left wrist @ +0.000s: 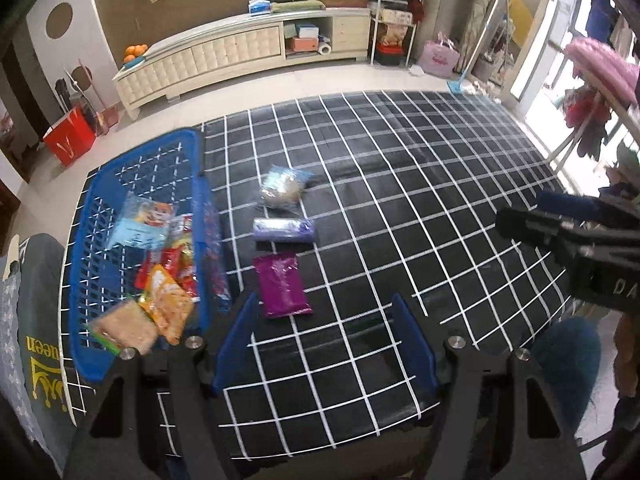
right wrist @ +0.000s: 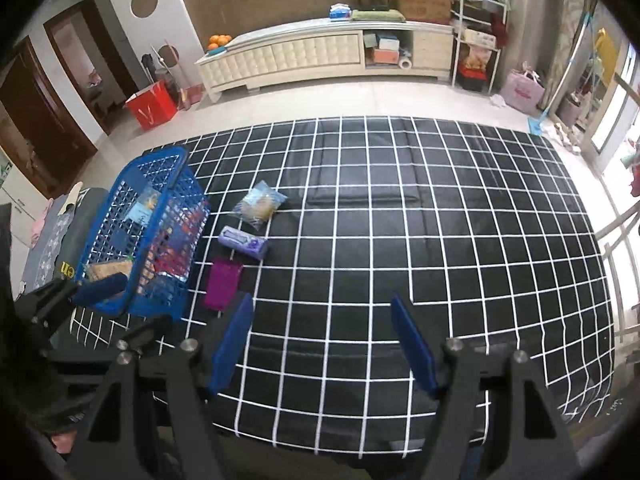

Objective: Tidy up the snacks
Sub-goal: 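Move both open tools from the basket toward the purple snacks on the mat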

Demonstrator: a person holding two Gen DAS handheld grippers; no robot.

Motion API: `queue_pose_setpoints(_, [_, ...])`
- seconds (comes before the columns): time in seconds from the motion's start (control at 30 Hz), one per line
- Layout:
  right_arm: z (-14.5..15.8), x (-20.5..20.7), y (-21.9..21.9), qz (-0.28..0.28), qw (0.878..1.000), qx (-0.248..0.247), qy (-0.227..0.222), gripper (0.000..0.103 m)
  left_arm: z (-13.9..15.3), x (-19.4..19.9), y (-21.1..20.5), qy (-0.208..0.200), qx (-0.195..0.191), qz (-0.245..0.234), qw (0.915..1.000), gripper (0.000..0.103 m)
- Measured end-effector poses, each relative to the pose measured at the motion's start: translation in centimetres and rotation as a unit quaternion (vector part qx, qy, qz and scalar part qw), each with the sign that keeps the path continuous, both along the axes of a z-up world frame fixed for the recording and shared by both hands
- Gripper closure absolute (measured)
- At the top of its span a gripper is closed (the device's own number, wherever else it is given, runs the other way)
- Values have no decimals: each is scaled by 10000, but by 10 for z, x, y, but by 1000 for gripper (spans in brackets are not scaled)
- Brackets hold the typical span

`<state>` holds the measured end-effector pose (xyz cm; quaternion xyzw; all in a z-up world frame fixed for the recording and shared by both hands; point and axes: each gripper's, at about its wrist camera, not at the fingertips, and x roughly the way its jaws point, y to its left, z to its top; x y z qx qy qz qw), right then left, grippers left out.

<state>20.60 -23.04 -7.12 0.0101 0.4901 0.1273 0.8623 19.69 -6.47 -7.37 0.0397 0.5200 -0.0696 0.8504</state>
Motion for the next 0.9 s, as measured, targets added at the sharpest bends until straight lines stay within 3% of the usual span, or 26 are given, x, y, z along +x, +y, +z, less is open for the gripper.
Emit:
queue_pose_setpoints(0.37, [-55,21,-14,234,9992,-118,310,28,-56,15,-14,146,247,468,9985,36])
queue_pose_setpoints(0.6, [-83,36,-18,258,9986,0,455,28,-97,37,-18,129,864,677,9939,36])
queue_pose_setpoints(0.83, [-104,40,5,684,9968,-46,404,28,-116,42,5,130,388,957,9946,36])
queue_pose_setpoints(0.9, [-106,44,11,785,9962,-71,374,28,-120,42,14,152,64,1136,9934,36])
